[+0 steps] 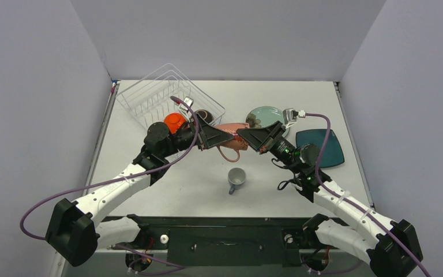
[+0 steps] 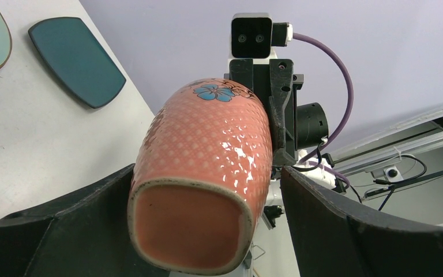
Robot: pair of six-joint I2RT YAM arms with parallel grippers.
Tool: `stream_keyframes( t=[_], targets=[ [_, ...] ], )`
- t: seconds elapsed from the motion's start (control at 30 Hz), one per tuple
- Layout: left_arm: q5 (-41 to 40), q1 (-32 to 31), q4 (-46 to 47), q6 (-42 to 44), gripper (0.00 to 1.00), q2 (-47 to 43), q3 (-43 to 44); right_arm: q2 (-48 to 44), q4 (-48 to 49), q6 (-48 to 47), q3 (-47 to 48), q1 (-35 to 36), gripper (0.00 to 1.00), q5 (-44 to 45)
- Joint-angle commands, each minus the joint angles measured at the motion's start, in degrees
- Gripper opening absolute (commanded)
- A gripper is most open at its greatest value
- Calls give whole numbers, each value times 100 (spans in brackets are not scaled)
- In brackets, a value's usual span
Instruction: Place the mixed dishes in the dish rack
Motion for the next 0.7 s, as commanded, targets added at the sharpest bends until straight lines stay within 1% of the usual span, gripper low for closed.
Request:
stream_keyframes(
  t=[0.0,0.17,0.27,0.47,0.53,0.57,0.6,0.63,0.67],
  targets=[
    [41,5,929,-61,85,-183,141,62,69,-61,-18,79,0,-23],
    [-66,46,881,-238,84,-183,165,20,36,-167,-73,150,0,-75],
    [18,64,1083,-428,82,-86,162,-78,-344,-401,-81,221,0,9],
    [80,64,1208,-499,75,-66,165,-127,-452,-476,-99,223,0,86],
    [149,55,1232,-485,69,-61,195,-140,-567,-520,-69,227,0,168],
    [185,55,1230,-473,63,-65,201,-127,-587,-526,-27,229,0,188],
    [202,55,1217,-449,59,-72,203,-92,-596,-519,-11,230,0,190],
    [229,55,1192,-429,51,-84,205,-64,-585,-507,23,226,0,182],
    [233,59,1126,-376,45,-97,218,-21,-565,-494,32,227,0,182]
  ],
)
